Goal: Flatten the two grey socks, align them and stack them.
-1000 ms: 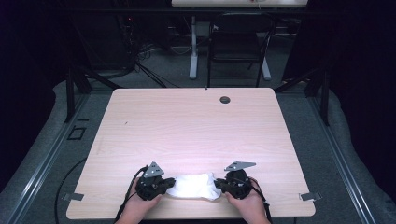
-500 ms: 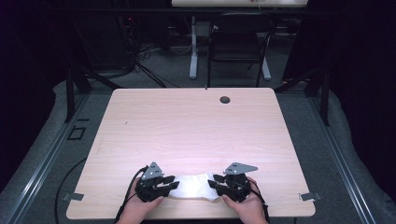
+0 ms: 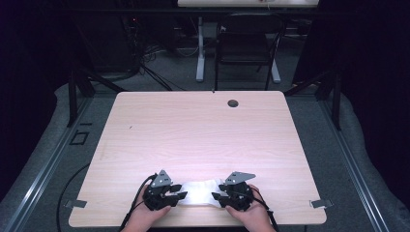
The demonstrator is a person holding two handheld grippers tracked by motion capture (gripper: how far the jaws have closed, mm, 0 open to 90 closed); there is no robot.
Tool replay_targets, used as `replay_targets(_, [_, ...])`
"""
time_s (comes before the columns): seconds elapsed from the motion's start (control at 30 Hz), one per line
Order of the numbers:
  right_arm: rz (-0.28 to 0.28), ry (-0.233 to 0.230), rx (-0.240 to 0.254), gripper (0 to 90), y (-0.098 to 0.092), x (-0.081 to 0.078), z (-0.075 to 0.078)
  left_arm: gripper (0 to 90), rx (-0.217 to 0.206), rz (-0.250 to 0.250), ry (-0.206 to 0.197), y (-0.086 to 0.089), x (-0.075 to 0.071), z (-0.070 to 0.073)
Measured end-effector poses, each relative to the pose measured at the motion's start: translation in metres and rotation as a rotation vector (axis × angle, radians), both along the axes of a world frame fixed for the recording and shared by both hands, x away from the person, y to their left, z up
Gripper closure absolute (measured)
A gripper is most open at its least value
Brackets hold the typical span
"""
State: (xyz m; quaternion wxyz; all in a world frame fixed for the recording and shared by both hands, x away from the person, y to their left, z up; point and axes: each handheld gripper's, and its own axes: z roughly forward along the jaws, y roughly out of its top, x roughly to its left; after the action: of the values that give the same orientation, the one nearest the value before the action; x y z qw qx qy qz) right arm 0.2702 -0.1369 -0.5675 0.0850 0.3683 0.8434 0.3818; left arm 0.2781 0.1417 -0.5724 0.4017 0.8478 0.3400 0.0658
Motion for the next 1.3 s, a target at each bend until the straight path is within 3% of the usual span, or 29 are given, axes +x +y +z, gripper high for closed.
replay_targets(0.33, [-0.004,0.008,-0.022,59.8,0.001,-0.001,-0.005,63.4,0.014,-0.007,-0.005,0.001,-0.001,-0.004])
replay_targets(0.8, [-0.028,0.006,-0.013,63.4,-0.001,-0.004,-0.007,63.6,0.02,-0.011,-0.02,0.0,-0.004,-0.006])
replay_targets(1.3, [-0.043,0.017,0.004,63.4,0.003,0.011,-0.007,63.6,-0.001,0.027,0.002,0.005,0.01,-0.006])
